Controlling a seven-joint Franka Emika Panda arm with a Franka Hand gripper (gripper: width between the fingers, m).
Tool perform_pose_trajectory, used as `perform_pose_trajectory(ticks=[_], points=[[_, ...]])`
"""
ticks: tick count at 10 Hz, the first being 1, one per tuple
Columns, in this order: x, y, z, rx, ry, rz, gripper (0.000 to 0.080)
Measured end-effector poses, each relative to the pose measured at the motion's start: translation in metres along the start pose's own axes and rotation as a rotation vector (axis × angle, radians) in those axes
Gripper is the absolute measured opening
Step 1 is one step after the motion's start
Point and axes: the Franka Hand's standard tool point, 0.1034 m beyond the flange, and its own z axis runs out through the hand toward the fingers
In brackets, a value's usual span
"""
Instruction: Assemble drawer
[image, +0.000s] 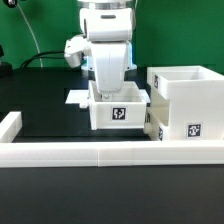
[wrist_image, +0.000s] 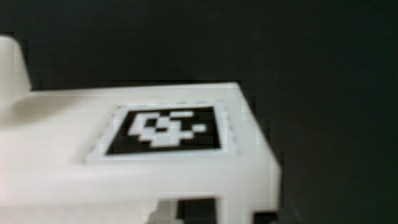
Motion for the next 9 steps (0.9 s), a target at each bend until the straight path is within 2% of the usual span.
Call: perform_pose_trajectory(ticks=[2,4,6,9], points=[[0.0,-0.0003,0.0006,0.001,0.0,0.0,0.0044],[0.0006,0.0013,0.0019,-0.021,0.002,0.0,0.0044],[0.0017,0.001,0.0017,-0.016,0.002,0.005,0.0044],[0.0031,0.0034,0.0024,-0.042,0.005,0.016,0.0044]])
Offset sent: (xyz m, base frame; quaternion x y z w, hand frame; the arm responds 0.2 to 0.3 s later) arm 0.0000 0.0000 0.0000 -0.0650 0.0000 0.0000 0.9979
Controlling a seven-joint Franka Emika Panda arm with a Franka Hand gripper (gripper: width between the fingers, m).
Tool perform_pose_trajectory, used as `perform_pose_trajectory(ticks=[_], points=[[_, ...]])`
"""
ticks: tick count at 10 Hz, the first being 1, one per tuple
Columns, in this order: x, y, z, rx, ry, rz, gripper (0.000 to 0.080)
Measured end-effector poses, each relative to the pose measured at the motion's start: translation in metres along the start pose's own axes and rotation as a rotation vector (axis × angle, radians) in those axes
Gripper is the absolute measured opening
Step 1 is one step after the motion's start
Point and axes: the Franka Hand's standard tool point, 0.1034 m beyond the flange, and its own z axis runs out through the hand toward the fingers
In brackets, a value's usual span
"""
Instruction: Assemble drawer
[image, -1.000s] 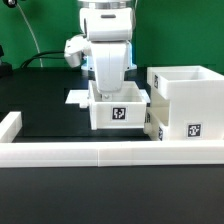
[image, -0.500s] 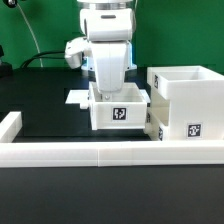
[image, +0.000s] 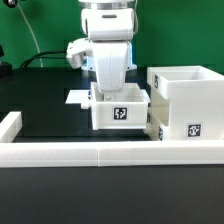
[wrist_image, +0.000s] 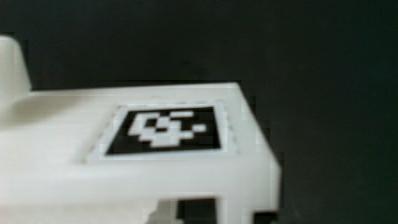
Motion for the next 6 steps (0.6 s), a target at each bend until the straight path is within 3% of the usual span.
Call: perform_pose_trajectory(ticks=[1,4,5,6], points=[[0.0005,0.0013,0.001,-0.022,0.002,0.0,0.0044],[0.0047,0.0036,0.0013,-0.046,0.006,-0.002,0.0044],[0.0063,0.0081,-0.0002,-0.087,0.009,-0.002,0.0044],[0.0062,0.0066,0.0013,-0.084,0.01,-0.002,0.0044]])
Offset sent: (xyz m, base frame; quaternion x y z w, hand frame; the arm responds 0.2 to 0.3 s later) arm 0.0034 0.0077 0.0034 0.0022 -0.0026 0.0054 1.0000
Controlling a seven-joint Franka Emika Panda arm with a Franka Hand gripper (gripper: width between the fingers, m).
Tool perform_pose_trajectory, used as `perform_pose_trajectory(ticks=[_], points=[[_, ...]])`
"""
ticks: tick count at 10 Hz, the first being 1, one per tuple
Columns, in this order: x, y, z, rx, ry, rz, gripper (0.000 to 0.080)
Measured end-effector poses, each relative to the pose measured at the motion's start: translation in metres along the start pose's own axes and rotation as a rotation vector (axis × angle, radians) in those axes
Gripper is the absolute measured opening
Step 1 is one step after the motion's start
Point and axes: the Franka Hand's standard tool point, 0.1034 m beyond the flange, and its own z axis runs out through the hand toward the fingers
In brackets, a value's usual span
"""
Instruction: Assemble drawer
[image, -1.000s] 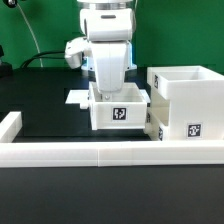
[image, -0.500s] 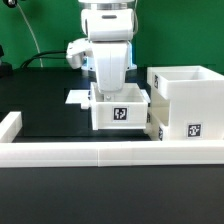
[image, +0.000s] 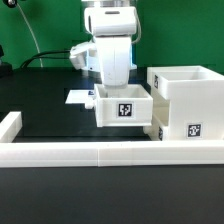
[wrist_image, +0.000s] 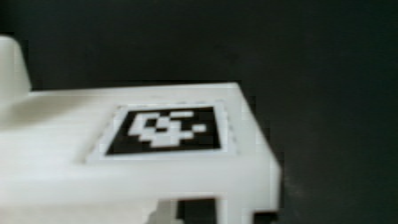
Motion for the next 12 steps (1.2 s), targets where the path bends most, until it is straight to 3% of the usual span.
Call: perform_pose_trajectory(ticks=[1,2,8,12], points=[[0.0,0.0,0.0,-0.001,0.0,0.0,0.0044],[0.001,0.002,0.0,-0.022,0.002,0.0,0.0044],[0.003,0.002,0.0,-0.011,0.002,0.001,0.0044],[0.018,0.004,0.0,-0.012,0.003,0.008,0.0044]])
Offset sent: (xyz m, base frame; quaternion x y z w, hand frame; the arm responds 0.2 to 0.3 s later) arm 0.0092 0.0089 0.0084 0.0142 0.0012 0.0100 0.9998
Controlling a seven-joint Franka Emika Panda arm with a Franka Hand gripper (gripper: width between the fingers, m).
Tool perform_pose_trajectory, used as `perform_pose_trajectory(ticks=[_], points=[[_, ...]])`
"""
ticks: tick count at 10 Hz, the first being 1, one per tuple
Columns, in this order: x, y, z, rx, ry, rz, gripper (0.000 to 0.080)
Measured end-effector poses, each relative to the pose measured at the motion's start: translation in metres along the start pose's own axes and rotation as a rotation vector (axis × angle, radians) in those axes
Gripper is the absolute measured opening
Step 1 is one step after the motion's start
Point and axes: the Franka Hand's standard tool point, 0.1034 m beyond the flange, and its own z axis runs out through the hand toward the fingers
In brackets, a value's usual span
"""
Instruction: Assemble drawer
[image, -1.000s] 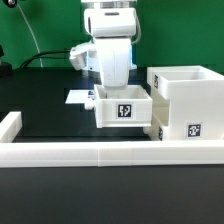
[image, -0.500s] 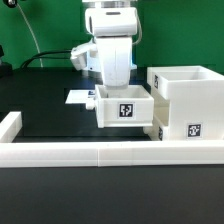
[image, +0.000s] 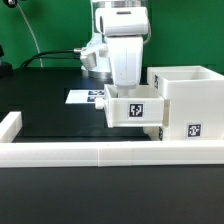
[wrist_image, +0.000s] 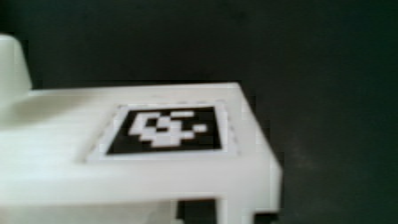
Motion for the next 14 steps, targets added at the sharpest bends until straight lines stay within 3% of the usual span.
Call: perform_pose_trajectory(ticks=[7,14], points=[[0.0113,-0.0017,0.0011,0.004,-0.008,-0.025,0.0044],[0.0097,-0.0042,0.0028,0.009,-0.008,-0.04,0.0044]])
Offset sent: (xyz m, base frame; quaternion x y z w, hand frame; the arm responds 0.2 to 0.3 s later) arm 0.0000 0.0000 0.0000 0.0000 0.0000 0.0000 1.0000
